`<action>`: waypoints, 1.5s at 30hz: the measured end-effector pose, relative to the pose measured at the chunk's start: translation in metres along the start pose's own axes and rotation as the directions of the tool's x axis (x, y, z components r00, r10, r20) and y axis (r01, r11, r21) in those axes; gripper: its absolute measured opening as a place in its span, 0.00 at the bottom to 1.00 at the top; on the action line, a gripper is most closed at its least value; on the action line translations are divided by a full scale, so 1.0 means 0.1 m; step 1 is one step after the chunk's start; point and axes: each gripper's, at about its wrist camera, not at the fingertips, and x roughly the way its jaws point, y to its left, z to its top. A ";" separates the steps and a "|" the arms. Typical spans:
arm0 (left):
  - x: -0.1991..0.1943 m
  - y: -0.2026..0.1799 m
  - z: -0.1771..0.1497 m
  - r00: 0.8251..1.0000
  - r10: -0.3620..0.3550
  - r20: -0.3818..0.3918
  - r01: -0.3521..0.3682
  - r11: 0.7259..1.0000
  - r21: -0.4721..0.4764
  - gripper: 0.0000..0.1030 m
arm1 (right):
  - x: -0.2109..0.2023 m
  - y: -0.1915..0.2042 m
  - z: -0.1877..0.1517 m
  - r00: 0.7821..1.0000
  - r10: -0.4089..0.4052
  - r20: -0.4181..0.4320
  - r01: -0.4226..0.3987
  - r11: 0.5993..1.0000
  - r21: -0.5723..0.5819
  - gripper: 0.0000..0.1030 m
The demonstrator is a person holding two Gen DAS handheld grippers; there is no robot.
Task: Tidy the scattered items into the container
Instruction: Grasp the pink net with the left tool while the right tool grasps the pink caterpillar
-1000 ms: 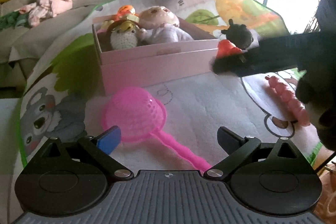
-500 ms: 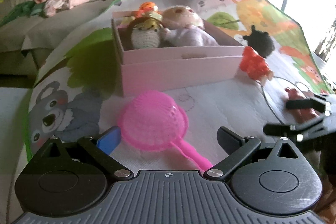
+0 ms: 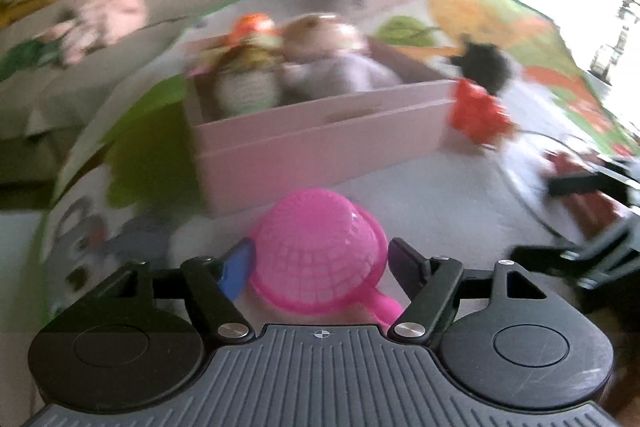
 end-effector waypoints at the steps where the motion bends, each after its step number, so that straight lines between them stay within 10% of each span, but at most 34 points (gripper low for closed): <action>1: -0.01 -0.05 0.00 1.000 -0.027 0.002 0.027 0.999 0.025 0.75 | 0.00 0.00 0.00 1.000 -0.001 -0.001 0.001 1.000 -0.001 1.00; 22: -0.38 -0.39 -0.37 0.991 -0.050 -0.122 0.072 0.981 0.181 0.96 | 0.00 -0.01 0.00 1.000 0.004 0.000 -0.004 1.000 -0.004 1.00; 27: -0.41 -0.15 -0.30 0.991 0.099 -0.091 -0.084 0.984 0.157 0.95 | 0.01 -0.01 0.00 1.000 0.004 0.000 -0.004 1.000 -0.004 1.00; 35: -0.18 -0.23 0.02 0.999 0.031 -0.016 -0.029 0.990 0.135 0.95 | -0.50 -0.07 -0.05 0.993 0.021 0.113 -0.023 0.999 0.022 0.95; 41: 0.11 -0.31 0.13 0.999 0.020 -0.038 -0.016 0.993 0.117 0.94 | -0.79 -0.45 -0.11 0.982 -0.130 0.137 0.111 0.984 0.138 0.94; 45: 0.12 -0.32 0.07 0.999 -0.009 -0.037 0.012 0.996 0.092 0.76 | -0.61 -0.62 -0.13 0.983 -0.171 0.071 0.154 0.968 0.197 0.81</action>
